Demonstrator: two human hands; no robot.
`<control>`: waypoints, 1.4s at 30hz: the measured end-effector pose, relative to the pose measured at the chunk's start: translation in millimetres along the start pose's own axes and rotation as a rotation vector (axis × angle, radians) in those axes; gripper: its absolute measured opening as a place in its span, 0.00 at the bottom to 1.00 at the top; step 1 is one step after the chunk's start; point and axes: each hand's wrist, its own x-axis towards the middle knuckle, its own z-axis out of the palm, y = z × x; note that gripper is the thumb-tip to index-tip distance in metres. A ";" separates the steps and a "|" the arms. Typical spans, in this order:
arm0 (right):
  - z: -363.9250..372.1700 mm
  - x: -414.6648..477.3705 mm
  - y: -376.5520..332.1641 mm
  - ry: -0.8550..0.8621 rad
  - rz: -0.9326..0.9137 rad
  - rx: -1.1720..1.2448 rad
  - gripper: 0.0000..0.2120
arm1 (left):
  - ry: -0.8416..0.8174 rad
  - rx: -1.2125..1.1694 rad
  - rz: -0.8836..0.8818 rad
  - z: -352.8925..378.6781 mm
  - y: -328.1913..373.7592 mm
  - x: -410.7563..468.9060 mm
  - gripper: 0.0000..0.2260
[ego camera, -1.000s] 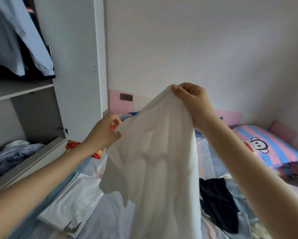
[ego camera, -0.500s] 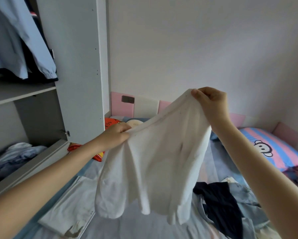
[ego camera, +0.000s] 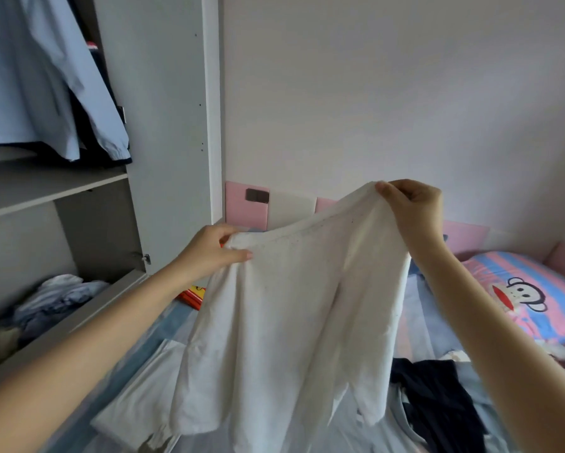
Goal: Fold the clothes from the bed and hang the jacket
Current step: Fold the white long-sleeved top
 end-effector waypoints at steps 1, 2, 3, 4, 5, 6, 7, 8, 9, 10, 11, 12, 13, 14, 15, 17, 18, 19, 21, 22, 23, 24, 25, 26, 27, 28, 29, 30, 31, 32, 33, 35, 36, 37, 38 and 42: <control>-3.1 0.4 -0.8 -0.007 -0.027 -0.011 0.07 | 0.000 -0.062 -0.024 -2.7 -1.1 0.7 0.12; -7.7 1.0 -1.9 -0.005 -0.061 -0.018 0.06 | 0.020 -0.110 -0.050 -5.4 -1.8 1.6 0.12; -12.7 0.8 -3.2 0.001 -0.090 -0.024 0.06 | 0.061 -0.131 -0.058 -9.2 -3.4 1.4 0.11; -18.0 0.6 -4.5 0.004 -0.118 -0.026 0.05 | 0.122 -0.120 -0.038 -13.0 -3.7 1.5 0.10; -21.6 0.0 -5.9 -0.001 -0.145 -0.024 0.05 | 0.191 -0.076 0.002 -15.7 -4.2 1.5 0.10; -23.9 -1.0 -6.8 -0.009 -0.167 -0.017 0.05 | 0.242 -0.021 0.050 -16.6 -4.0 1.7 0.11; -25.0 -2.5 -7.9 -0.014 -0.182 -0.006 0.05 | 0.275 0.041 0.092 -16.6 -4.5 2.0 0.14; -25.0 -3.9 -9.3 -0.017 -0.192 0.009 0.04 | 0.301 0.095 0.125 -15.9 -6.0 2.4 0.16; -24.9 -5.3 -11.6 -0.022 -0.203 0.028 0.04 | 0.326 0.159 0.157 -15.0 -9.1 3.6 0.16; -25.9 -5.7 -14.4 -0.035 -0.217 0.038 0.04 | 0.352 0.221 0.185 -13.4 -13.3 4.9 0.14; -26.9 -5.5 -17.1 -0.056 -0.228 0.039 0.04 | 0.368 0.284 0.194 -12.8 -17.9 7.2 0.11; -29.1 -5.2 -19.3 -0.088 -0.237 0.021 0.05 | 0.373 0.325 0.186 -11.4 -22.6 8.8 0.09; -31.5 -4.4 -19.6 -0.125 -0.242 -0.010 0.05 | 0.371 0.347 0.165 -10.4 -27.8 10.3 0.08; -34.8 -3.2 -19.0 -0.159 -0.242 -0.046 0.06 | 0.358 0.350 0.133 -9.1 -31.2 11.7 0.08; -37.8 -2.0 -17.4 -0.187 -0.238 -0.075 0.07 | 0.337 0.341 0.094 -7.1 -33.1 11.7 0.07; -42.8 -0.2 -12.5 -0.202 -0.216 -0.107 0.06 | 0.301 0.331 0.048 -2.0 -35.5 12.4 0.05; -43.7 0.0 -9.7 -0.190 -0.198 -0.111 0.05 | 0.289 0.330 0.050 0.6 -35.4 13.4 0.05; -43.8 -0.3 -6.3 -0.164 -0.183 -0.110 0.05 | 0.277 0.322 0.061 3.1 -33.9 14.4 0.04; -41.3 -1.9 1.1 -0.101 -0.140 -0.101 0.05 | 0.252 0.302 0.103 7.3 -29.8 17.3 0.04; -38.3 -3.1 5.9 -0.096 -0.106 -0.115 0.06 | 0.215 0.303 0.126 9.7 -29.3 18.7 0.04; -34.7 -4.0 10.5 -0.124 -0.070 -0.145 0.07 | 0.152 0.329 0.145 12.5 -29.9 20.2 0.04; -32.1 -6.1 15.6 -0.176 -0.026 -0.192 0.07 | 0.066 0.375 0.157 16.2 -31.6 21.1 0.05; -31.5 -10.0 21.4 -0.222 0.002 -0.248 0.08 | -0.010 0.420 0.157 21.4 -33.9 20.6 0.06; -31.0 -13.2 25.5 -0.233 0.015 -0.291 0.08 | -0.039 0.446 0.160 23.9 -36.5 20.1 0.06; -34.1 -15.5 29.6 -0.195 0.016 -0.313 0.08 | -0.017 0.442 0.175 26.5 -38.7 20.8 0.06; -38.3 -17.1 31.8 -0.115 0.012 -0.305 0.07 | 0.058 0.431 0.204 26.6 -40.5 22.3 0.07; -43.0 -19.1 34.0 -0.030 0.009 -0.287 0.07 | 0.147 0.431 0.239 25.5 -41.1 22.7 0.07; -47.6 -20.2 35.6 0.019 0.010 -0.289 0.07 | 0.204 0.455 0.268 23.9 -41.0 23.7 0.06; -51.7 -20.5 37.0 0.019 0.012 -0.330 0.08 | 0.201 0.497 0.286 23.7 -39.0 25.1 0.06; -52.4 -21.8 39.1 -0.031 0.022 -0.406 0.09 | 0.159 0.559 0.287 23.9 -38.1 25.1 0.06; -52.4 -22.5 40.6 -0.088 0.029 -0.490 0.10 | 0.109 0.622 0.280 23.9 -37.4 26.4 0.07; -53.3 -28.6 44.6 -0.071 0.022 -0.581 0.10 | 0.087 0.677 0.276 23.3 -37.3 27.2 0.09; -53.7 -32.0 45.6 0.005 0.000 -0.555 0.10 | 0.123 0.671 0.287 21.0 -37.9 28.4 0.09; -54.3 -35.7 46.5 0.093 -0.016 -0.496 0.11 | 0.175 0.655 0.295 18.5 -37.6 28.4 0.09; -55.2 -37.2 48.4 0.151 -0.012 -0.444 0.11 | 0.221 0.641 0.304 17.0 -37.0 29.4 0.10; -50.3 -46.4 58.6 0.022 0.106 -0.561 0.14 | 0.271 0.606 0.304 20.2 -40.1 31.0 0.10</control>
